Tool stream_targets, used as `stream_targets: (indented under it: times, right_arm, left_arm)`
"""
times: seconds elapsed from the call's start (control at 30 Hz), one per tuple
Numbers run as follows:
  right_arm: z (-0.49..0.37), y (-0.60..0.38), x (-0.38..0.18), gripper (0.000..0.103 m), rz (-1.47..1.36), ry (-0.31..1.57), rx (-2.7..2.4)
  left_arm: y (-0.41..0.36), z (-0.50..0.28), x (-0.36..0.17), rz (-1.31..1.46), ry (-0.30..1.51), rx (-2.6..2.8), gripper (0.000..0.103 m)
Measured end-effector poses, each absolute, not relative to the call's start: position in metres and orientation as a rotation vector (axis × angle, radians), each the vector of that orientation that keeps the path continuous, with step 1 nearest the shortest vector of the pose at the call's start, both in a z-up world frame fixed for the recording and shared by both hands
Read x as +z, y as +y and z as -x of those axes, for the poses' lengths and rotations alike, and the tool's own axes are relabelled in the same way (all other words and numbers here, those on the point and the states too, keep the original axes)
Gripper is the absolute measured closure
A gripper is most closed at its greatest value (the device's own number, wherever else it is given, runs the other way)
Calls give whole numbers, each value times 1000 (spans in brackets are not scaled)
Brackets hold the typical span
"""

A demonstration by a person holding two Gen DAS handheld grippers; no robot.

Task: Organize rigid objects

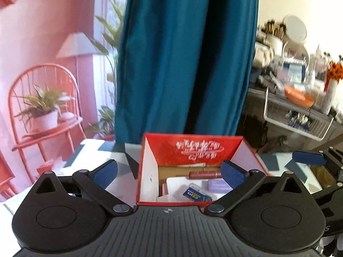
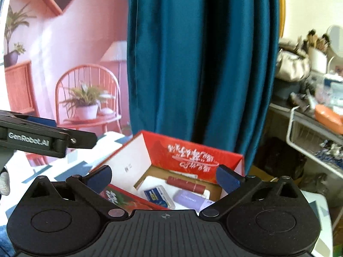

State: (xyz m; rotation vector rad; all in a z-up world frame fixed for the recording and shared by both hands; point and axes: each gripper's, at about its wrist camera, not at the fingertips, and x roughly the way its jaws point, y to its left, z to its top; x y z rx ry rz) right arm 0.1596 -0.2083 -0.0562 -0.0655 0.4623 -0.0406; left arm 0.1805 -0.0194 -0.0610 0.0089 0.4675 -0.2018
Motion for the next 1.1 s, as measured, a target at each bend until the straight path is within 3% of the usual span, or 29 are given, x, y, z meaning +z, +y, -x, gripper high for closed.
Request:
stream_targets:
  times: [0.5, 1.1]
  right_arm:
    - [-24, -165, 23, 0, 57, 300, -115]
    - [33, -154, 19, 0, 19, 262, -170]
  left_arm:
    - [-3, -37, 11, -38, 309, -116, 0]
    - [9, 11, 16, -22, 278, -12, 0]
